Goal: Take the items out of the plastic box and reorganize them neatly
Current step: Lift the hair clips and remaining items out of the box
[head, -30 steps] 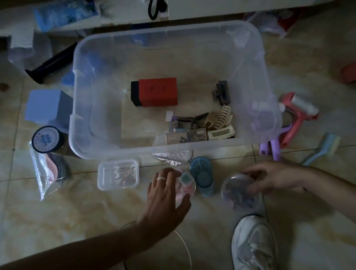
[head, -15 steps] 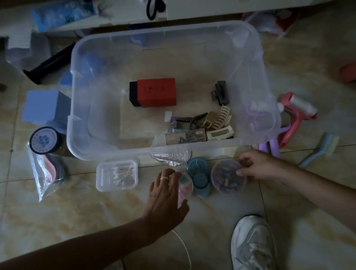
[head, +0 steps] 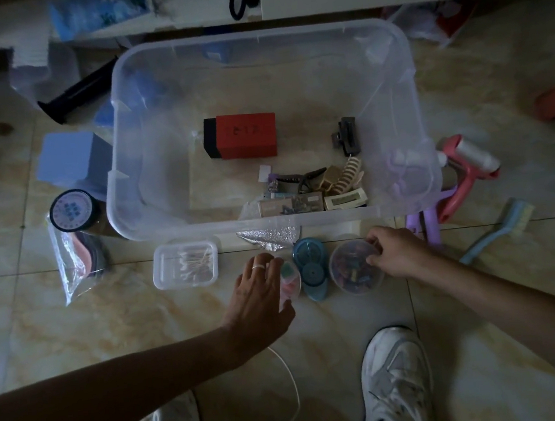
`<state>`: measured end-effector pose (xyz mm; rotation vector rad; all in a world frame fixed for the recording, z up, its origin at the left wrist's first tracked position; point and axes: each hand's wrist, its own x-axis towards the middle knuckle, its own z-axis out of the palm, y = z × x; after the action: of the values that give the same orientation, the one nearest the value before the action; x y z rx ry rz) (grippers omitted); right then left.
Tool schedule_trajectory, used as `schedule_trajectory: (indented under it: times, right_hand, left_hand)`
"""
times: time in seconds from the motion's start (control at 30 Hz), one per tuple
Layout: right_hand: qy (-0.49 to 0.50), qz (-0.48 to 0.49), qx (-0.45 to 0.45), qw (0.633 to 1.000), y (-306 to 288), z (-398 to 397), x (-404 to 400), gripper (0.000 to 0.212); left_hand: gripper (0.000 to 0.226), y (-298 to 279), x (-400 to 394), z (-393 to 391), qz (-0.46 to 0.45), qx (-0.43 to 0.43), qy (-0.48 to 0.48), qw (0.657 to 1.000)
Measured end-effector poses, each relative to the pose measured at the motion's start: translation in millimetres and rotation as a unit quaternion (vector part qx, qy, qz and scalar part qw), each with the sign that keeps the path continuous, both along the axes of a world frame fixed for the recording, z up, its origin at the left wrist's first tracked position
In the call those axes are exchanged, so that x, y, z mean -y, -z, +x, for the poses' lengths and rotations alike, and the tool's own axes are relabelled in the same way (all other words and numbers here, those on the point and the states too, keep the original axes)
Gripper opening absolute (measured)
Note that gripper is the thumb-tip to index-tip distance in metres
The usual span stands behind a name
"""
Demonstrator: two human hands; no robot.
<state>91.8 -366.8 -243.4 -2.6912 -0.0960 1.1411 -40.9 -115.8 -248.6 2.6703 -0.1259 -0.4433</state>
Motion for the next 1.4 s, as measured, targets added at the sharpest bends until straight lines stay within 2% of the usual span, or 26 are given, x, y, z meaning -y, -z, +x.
schedule_trajectory:
  times: [0.27, 0.33, 0.4, 0.43, 0.47, 0.5, 0.6, 0.63, 0.7, 0.77, 0.8, 0.87, 0.93, 0.97, 1.07, 1.13, 1.27, 1.33, 1.4]
  right_hand:
    - [-0.020, -0.037, -0.006, 0.999, -21.0, -6.1, -9.4, 0.038]
    - [-0.056, -0.080, -0.034, 0.995, -38.6, -10.1, -19.6, 0.043]
    - [-0.123, -0.096, -0.076, 0.985, -72.4, -15.9, -35.6, 0.033]
    - [-0.157, -0.081, -0.100, 0.979, -95.5, -17.3, -42.6, 0.020]
    - [-0.190, -0.050, -0.125, 0.973, -122.0, -16.1, -48.4, 0.018]
    - [-0.221, -0.023, -0.150, 0.963, -152.1, -11.8, -54.6, 0.025]
    - [-0.220, 0.116, -0.230, 0.941, -218.8, 18.0, -66.0, 0.019]
    - [-0.199, 0.179, -0.219, 0.938, -229.2, 33.5, -69.4, 0.015]
    - [-0.147, 0.266, -0.139, 0.942, -231.5, 69.3, -79.1, 0.013]
    - [-0.086, 0.281, -0.057, 0.954, -202.3, 107.5, -88.9, 0.012]
    - [-0.071, 0.257, -0.022, 0.963, -180.0, 125.3, -93.9, 0.011]
    - [-0.091, 0.155, 0.007, 0.984, -130.3, 152.7, -104.0, 0.013]
    - [-0.163, 0.065, -0.021, 0.984, -86.7, 164.2, -113.7, 0.019]
    - [-0.200, 0.045, -0.039, 0.978, -68.5, 164.7, -117.8, 0.023]
    - [-0.270, 0.016, -0.084, 0.959, -27.3, 156.3, -129.3, 0.037]
    - [-0.314, -0.021, -0.071, 0.947, -10.7, 151.3, -137.2, 0.052]
    - [-0.349, -0.077, -0.031, 0.933, 5.7, 150.2, -148.8, 0.098]
    - [-0.345, -0.074, -0.033, 0.935, 8.6, 144.8, -150.2, 0.104]
    - [-0.346, -0.065, -0.029, 0.936, 12.4, 137.8, -148.4, 0.102]
  left_hand:
    - [0.058, -3.5, -0.4, 3.7, 0.010, 0.002, -0.005, 1.000]
    - [0.060, -9.8, 0.0, 4.5, 0.009, -0.006, -0.011, 1.000]
    - [0.060, -26.5, 5.0, 5.4, -0.004, -0.009, -0.014, 1.000]
    - [0.058, -38.1, 9.0, 6.5, -0.014, -0.017, -0.013, 1.000]
    - [0.053, -51.6, 13.1, 8.8, -0.029, -0.021, -0.012, 0.999]
    - [0.047, -67.5, 17.3, 12.6, -0.051, -0.013, -0.008, 0.999]
    - [0.026, -128.3, 24.1, 42.9, -0.135, 0.089, 0.005, 0.987]
    - [0.018, -143.0, 20.8, 60.0, -0.152, 0.150, 0.002, 0.977]
    - [0.006, -155.0, 5.3, 102.5, -0.131, 0.242, -0.032, 0.961]
    - [0.009, -144.3, -21.5, 150.1, -0.079, 0.261, -0.093, 0.958]
    - [0.015, -135.4, -37.0, 171.5, -0.046, 0.224, -0.111, 0.967]
    - [0.024, -105.8, -63.1, 202.7, 0.104, 0.080, -0.049, 0.990]
    - [0.028, -71.3, -79.7, 213.7, 0.183, -0.069, 0.026, 0.980]
    - [0.028, -55.6, -85.9, 216.2, 0.177, -0.115, 0.046, 0.976]
    - [0.035, -34.4, -85.6, 210.5, 0.097, -0.204, 0.024, 0.974]
    - [0.047, -31.7, -79.7, 204.9, 0.066, -0.228, -0.016, 0.971]
    - [0.063, -28.2, -75.4, 200.5, 0.043, -0.234, -0.047, 0.970]
    - [0.065, -25.7, -75.3, 198.6, 0.037, -0.257, -0.056, 0.964]
    - [0.066, -25.6, -73.1, 194.7, 0.020, -0.284, -0.057, 0.957]
